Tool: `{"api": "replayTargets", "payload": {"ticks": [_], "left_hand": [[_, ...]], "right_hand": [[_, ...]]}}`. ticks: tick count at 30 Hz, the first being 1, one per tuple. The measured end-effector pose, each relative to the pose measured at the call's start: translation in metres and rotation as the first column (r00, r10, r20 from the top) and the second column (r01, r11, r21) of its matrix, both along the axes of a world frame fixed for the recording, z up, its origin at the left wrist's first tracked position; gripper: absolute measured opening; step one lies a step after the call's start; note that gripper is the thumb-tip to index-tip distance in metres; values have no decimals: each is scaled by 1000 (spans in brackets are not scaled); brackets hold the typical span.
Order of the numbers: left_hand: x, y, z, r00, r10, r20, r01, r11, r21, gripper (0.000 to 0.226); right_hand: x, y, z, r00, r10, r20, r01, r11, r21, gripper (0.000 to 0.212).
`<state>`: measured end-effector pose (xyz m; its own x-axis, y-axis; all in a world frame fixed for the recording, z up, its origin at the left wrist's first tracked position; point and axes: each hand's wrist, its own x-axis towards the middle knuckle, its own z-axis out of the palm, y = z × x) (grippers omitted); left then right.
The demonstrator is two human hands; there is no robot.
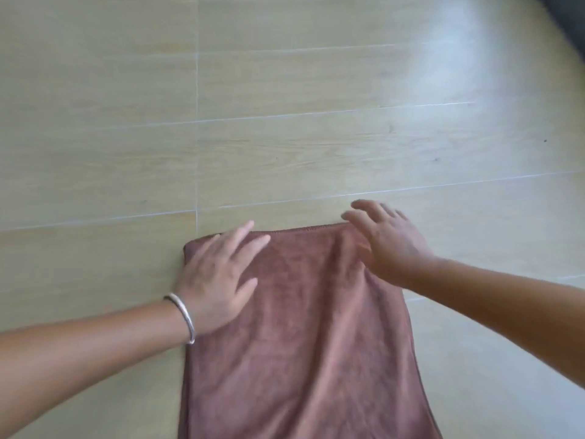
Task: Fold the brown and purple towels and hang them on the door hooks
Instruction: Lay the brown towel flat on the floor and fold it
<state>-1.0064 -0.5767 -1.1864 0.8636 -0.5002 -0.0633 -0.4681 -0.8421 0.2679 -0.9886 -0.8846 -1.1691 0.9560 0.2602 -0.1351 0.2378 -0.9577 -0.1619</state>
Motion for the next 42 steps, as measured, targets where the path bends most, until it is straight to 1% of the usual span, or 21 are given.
{"api": "replayTargets", "payload": {"ticks": [1, 2, 3, 5, 6, 8, 12, 13, 15, 16, 18, 20, 22, 25, 27, 29, 31, 33, 36, 38, 42], "left_hand": [[-22, -1, -13, 993, -117, 12, 116, 991, 58, 67], [-40, 0, -23, 985, -172, -11, 172, 977, 125, 70], [-53, 2, -32, 980, -194, -52, 201, 962, 187, 73], [-64, 6, -40, 973, -192, -127, 222, 932, 287, 76], [-62, 8, -38, 972, -185, -144, 221, 929, 297, 76], [-47, 9, -37, 969, -205, -140, 238, 928, 289, 75], [17, 12, -40, 973, -203, -105, 228, 895, 383, 73], [38, 8, -37, 984, -161, -75, 178, 895, 408, 72], [75, -2, -26, 999, -29, -45, 48, 865, 500, 68], [86, -5, -20, 1000, 2, -29, 13, 853, 521, 67], [84, -6, -13, 999, -41, 0, 36, 891, 452, 65], [51, 4, -16, 990, -139, -28, 140, 920, 366, 69], [4, 22, -27, 968, -241, -65, 249, 911, 329, 75], [-33, 55, -36, 924, -380, -46, 369, 851, 373, 87], [-37, 69, -34, 873, -488, -21, 460, 806, 372, 94], [-45, 74, -32, 800, -599, -17, 571, 753, 327, 89], [-58, 71, -34, 766, -642, -23, 615, 722, 316, 80], [-66, 68, -37, 795, -607, 2, 580, 759, 295, 73], [-67, 69, -33, 889, -458, -1, 432, 838, 332, 69], [-76, 62, -25, 933, -359, -35, 346, 864, 367, 65], [-81, 43, -19, 965, -254, -69, 260, 877, 405, 54]], "right_hand": [[-14, 1, -8, 980, 188, 71, -187, 982, -26, 44], [-31, 0, -17, 951, 295, 89, -292, 955, -44, 42], [-50, 0, -25, 943, 330, 49, -327, 943, -63, 43], [-80, 5, -29, 941, 279, -194, -305, 945, -120, 58], [-89, 7, -29, 929, 246, -277, -293, 945, -143, 66], [-87, 8, -28, 921, 218, -322, -281, 946, -163, 74], [-26, 11, -25, 947, 197, -255, -262, 931, -253, 77], [-7, 13, -25, 957, 171, -234, -234, 932, -275, 76], [28, 18, -23, 979, 46, -200, -109, 943, -314, 70], [37, 22, -20, 986, 6, -167, -57, 952, -302, 67], [32, 28, -19, 990, 39, -136, -63, 982, -176, 64], [-5, 30, -22, 975, 141, -170, -158, 984, -88, 67], [-50, 22, -28, 945, 273, -177, -291, 953, -80, 73], [-84, -6, -37, 860, 452, -237, -492, 859, -145, 85], [-87, -16, -37, 820, 527, -224, -565, 807, -172, 95], [-89, -15, -38, 789, 568, -236, -609, 774, -173, 98], [-97, -6, -42, 778, 577, -248, -623, 761, -182, 93], [-105, -3, -46, 806, 561, -189, -590, 787, -180, 82], [-112, -6, -48, 880, 465, -93, -474, 867, -153, 59], [-120, -4, -45, 914, 385, -125, -402, 903, -155, 57], [-126, 14, -26, 946, 243, -213, -284, 941, -184, 52]]}}
